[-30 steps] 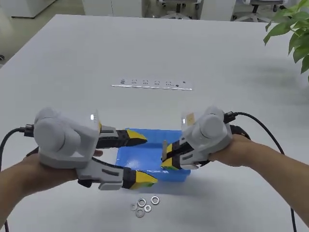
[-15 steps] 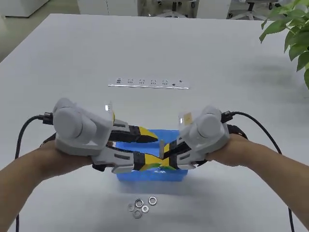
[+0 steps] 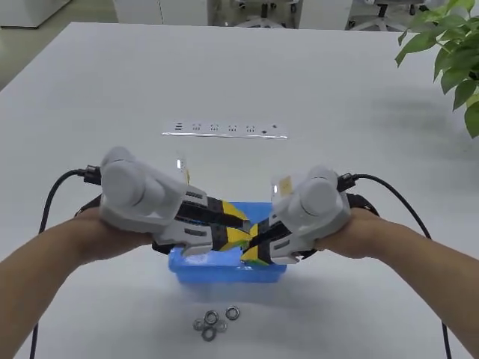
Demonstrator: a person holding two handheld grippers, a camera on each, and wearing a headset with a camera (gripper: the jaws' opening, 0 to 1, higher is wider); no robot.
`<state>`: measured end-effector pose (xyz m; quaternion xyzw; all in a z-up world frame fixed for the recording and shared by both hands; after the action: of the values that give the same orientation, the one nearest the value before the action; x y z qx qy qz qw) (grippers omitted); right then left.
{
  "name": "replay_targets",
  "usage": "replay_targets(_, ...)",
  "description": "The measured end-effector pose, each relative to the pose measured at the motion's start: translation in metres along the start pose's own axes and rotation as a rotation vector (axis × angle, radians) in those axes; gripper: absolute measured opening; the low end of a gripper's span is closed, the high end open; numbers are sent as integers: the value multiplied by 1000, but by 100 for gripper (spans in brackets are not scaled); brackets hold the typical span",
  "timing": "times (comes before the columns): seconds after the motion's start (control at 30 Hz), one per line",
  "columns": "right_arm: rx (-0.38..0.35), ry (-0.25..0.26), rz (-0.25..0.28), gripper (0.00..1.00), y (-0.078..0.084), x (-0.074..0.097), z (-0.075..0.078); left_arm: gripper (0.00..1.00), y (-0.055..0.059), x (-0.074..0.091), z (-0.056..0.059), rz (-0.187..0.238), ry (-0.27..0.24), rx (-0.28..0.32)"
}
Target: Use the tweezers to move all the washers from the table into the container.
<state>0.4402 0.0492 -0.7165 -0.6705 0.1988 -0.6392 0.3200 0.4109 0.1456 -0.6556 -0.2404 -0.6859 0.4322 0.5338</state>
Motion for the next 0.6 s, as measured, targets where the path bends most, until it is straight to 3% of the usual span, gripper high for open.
replay_targets(0.13, 1, -2, 1, 10, 0, 0, -1, 7, 2, 0, -4, 6, -3, 5)
replay_targets(0.33, 4, -2, -3, 10, 0, -1, -1, 7, 5, 0, -7, 13, 7, 3)
replay_targets(0.6, 15, -5, -15, 10, -1, -1, -2, 6, -2, -2, -1, 7, 20, -4)
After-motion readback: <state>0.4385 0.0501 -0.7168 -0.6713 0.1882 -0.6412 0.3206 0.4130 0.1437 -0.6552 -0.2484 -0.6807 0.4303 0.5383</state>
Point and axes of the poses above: the centre of the closed fingertips' face, and the gripper's own axes: x roughly backward along the fingers, z roughly to its right, y roughly out of its underside, the point moved 8 cm from there along x, roughly backward along the fingers, and after that the axes turned 2 degrees about -z, right-handed, at the moved point
